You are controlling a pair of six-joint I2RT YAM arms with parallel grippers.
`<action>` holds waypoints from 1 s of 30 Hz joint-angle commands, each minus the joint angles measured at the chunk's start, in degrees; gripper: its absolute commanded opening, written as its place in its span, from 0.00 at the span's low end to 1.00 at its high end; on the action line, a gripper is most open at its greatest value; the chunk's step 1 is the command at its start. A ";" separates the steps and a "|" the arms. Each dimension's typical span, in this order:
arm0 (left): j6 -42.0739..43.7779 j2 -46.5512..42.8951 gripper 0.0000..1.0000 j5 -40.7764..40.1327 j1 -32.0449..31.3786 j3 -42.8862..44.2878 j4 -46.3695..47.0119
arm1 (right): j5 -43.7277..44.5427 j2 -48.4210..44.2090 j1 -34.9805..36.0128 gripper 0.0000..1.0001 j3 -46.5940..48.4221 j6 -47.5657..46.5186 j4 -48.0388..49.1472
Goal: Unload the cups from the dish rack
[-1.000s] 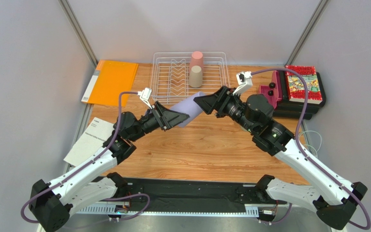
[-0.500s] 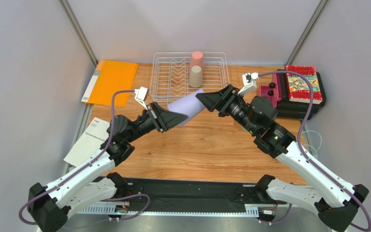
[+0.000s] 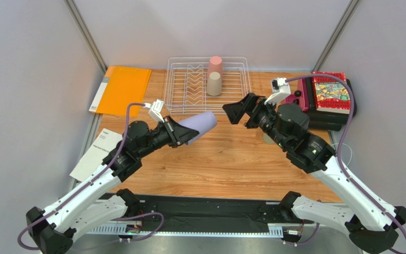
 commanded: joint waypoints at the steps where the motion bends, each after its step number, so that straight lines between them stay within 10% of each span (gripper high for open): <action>1: 8.78 1.72 0.00 -5.23 0.06 8.06 -17.06 | 7.41 -0.78 0.12 1.00 6.23 -6.87 -6.42; 16: 38.22 44.49 0.00 -29.48 -3.89 61.14 -74.18 | 18.05 -2.63 0.21 1.00 5.88 -12.76 -16.20; 30: 43.15 56.83 0.00 -25.29 -4.33 67.14 -75.54 | 16.12 -2.80 0.21 1.00 2.28 -13.47 -14.35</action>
